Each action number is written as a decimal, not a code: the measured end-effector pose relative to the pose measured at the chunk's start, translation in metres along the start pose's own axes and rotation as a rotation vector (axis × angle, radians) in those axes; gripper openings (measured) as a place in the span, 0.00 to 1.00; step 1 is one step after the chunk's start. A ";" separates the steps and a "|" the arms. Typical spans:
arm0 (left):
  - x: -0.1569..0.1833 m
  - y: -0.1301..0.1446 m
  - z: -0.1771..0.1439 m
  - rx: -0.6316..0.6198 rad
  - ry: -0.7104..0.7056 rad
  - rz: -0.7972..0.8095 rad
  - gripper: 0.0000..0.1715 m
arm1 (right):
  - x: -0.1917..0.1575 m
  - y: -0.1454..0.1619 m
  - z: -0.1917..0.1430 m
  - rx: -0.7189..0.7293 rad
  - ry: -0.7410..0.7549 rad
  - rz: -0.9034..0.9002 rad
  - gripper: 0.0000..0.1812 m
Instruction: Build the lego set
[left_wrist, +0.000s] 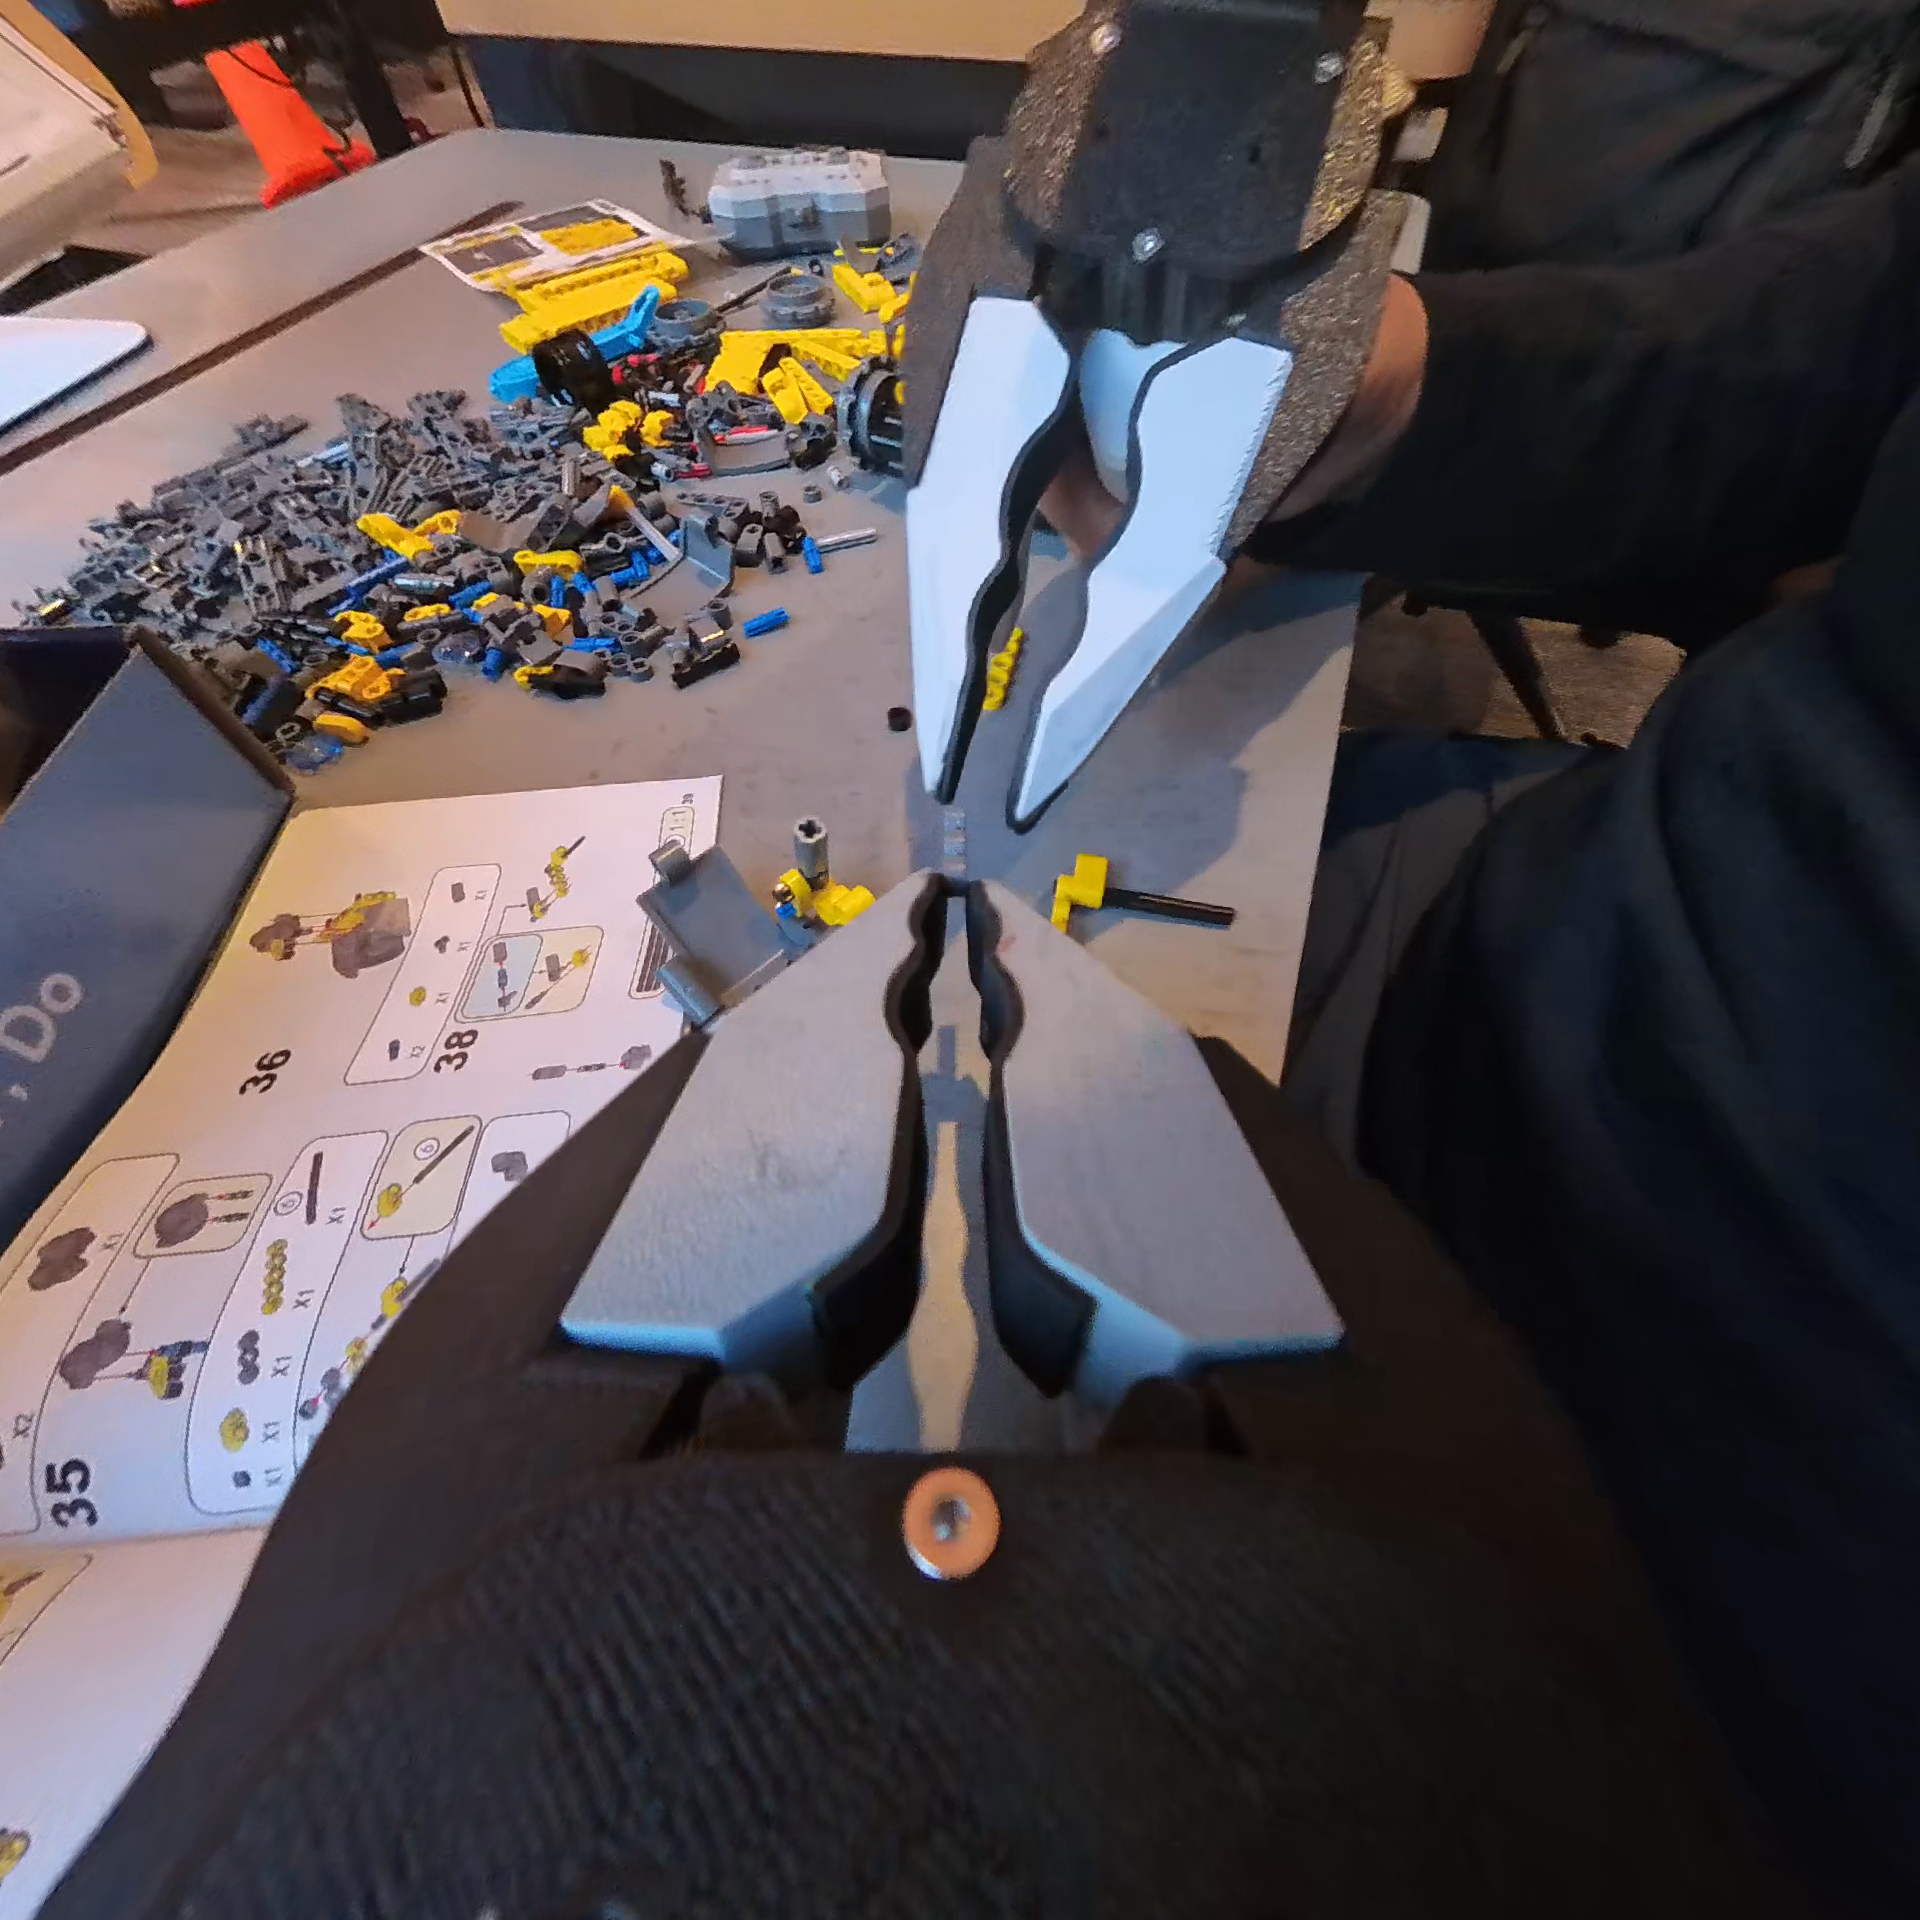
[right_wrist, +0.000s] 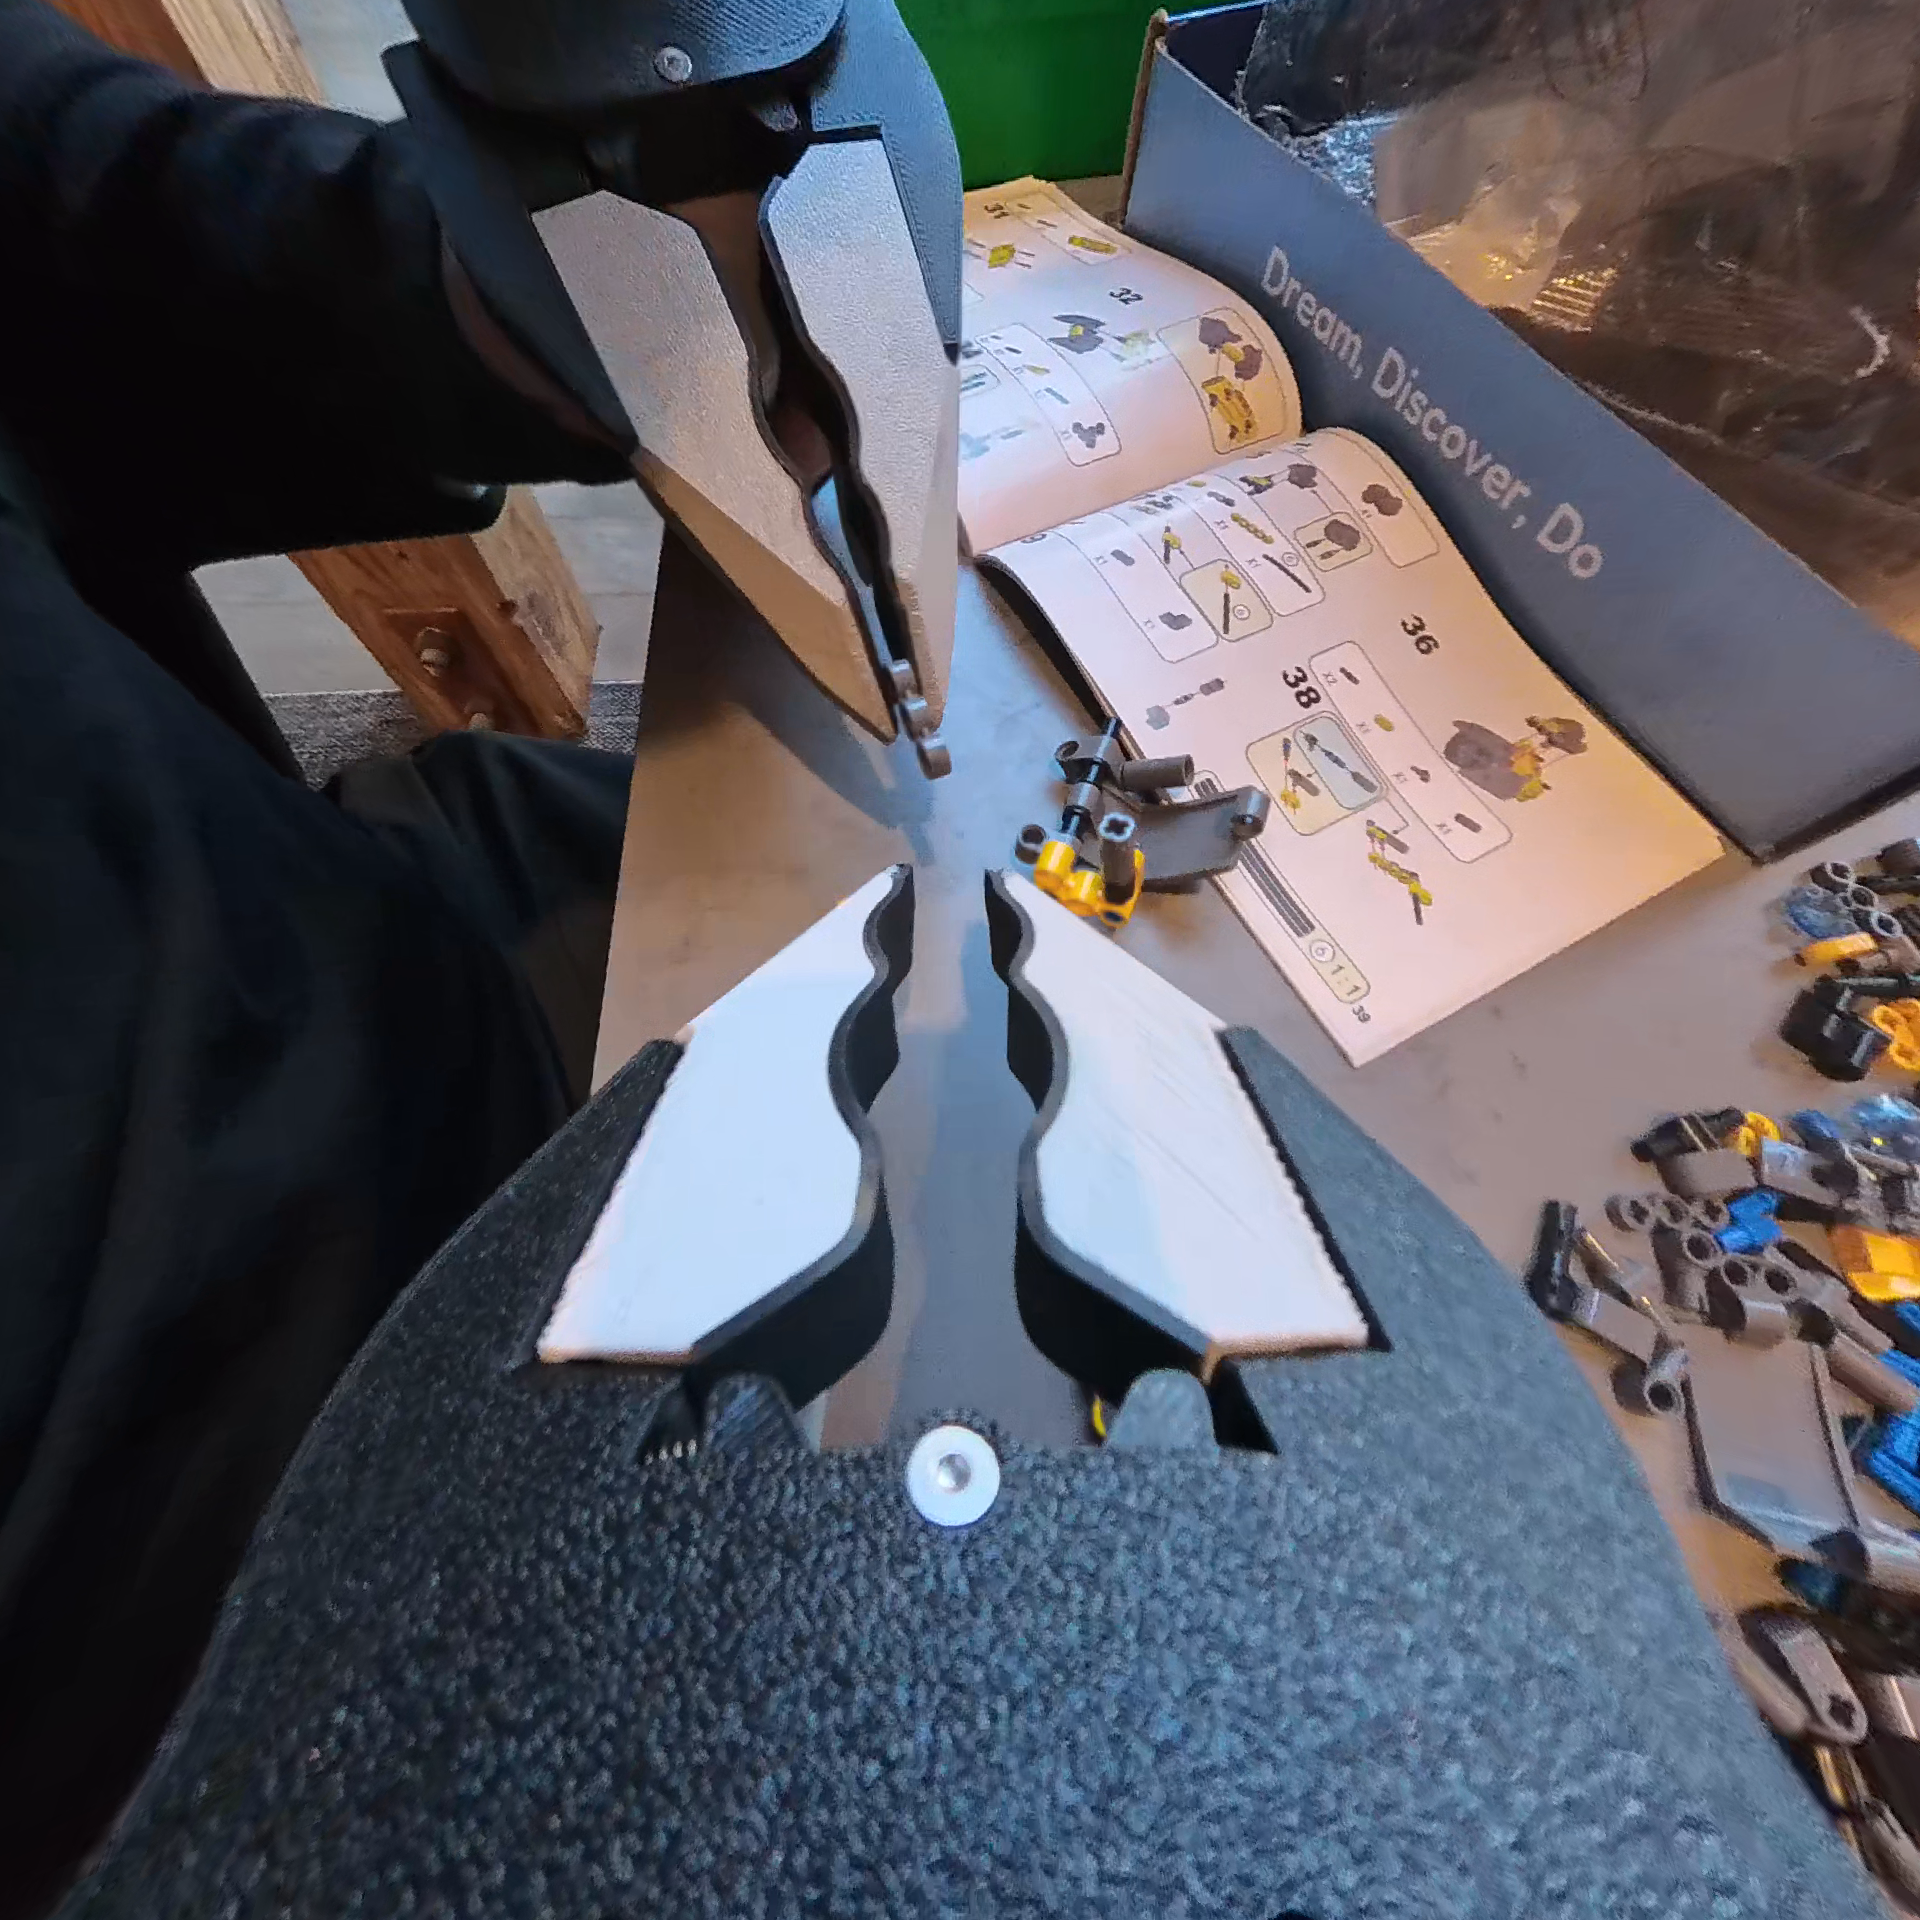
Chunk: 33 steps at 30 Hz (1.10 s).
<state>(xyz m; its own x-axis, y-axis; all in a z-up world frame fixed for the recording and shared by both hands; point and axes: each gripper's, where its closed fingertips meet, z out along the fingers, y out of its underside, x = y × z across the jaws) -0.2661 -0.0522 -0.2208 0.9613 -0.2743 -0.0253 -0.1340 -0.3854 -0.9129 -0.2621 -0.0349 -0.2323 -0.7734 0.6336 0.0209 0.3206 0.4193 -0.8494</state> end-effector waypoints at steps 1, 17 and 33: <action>0.002 -0.002 0.000 0.012 0.008 0.005 0.01 | 0.000 -0.001 0.002 -0.003 -0.007 -0.004 0.08; 0.013 -0.012 0.011 0.045 0.051 -0.003 0.01 | -0.013 -0.002 0.002 -0.023 -0.076 -0.046 0.06; 0.017 -0.012 0.014 0.033 0.091 0.004 0.01 | -0.014 -0.013 -0.013 0.037 -0.096 -0.063 0.02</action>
<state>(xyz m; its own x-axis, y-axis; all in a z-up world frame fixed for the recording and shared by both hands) -0.2445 -0.0399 -0.2155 0.9346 -0.3557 0.0067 -0.1286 -0.3552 -0.9259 -0.2483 -0.0414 -0.2147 -0.8406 0.5410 0.0261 0.2504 0.4309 -0.8670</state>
